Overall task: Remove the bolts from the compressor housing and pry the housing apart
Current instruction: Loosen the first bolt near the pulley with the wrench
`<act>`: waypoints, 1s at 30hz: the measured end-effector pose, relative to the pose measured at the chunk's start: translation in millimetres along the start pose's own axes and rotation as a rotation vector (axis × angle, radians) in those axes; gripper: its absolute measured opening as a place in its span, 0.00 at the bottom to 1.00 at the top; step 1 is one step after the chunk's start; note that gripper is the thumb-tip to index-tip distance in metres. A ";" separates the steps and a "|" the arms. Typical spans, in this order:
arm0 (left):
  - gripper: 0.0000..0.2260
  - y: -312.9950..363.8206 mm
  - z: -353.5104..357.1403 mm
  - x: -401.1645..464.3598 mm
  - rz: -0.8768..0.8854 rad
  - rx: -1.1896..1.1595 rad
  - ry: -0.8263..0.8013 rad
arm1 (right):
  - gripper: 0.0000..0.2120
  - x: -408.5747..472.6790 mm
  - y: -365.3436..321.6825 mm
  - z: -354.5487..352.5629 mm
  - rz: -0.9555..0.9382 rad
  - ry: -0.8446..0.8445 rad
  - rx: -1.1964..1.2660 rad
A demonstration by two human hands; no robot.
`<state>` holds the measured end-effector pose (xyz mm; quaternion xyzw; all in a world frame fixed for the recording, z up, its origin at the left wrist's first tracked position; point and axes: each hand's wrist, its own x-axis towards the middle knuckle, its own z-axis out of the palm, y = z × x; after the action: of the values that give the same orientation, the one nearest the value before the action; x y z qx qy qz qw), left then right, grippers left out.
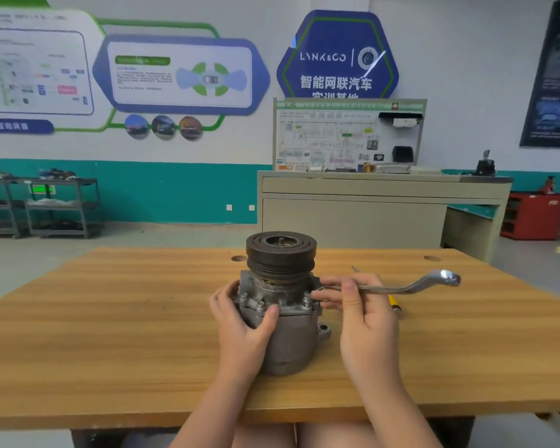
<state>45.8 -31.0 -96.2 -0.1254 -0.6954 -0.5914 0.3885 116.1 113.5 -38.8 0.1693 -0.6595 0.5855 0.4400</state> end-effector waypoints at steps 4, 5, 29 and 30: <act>0.33 -0.5 2.2 -4.6 -0.003 0.006 0.035 | 0.18 2.6 3.1 -6.1 -0.202 -0.077 -0.293; 0.33 -0.6 2.2 -5.4 -0.014 0.003 0.032 | 0.20 3.9 2.6 -6.6 -0.301 -0.090 -0.374; 0.31 -10.8 2.2 -2.5 -0.001 -0.056 0.000 | 0.12 51.2 22.0 -5.6 0.507 0.179 0.783; 0.31 -11.4 1.5 -2.0 -0.006 -0.064 -0.006 | 0.12 46.2 18.7 -7.0 0.418 0.150 0.681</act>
<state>39.3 -32.1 -105.9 -0.1374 -0.6778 -0.6142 0.3802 79.3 138.3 -15.0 0.1243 -0.4143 0.8580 0.2771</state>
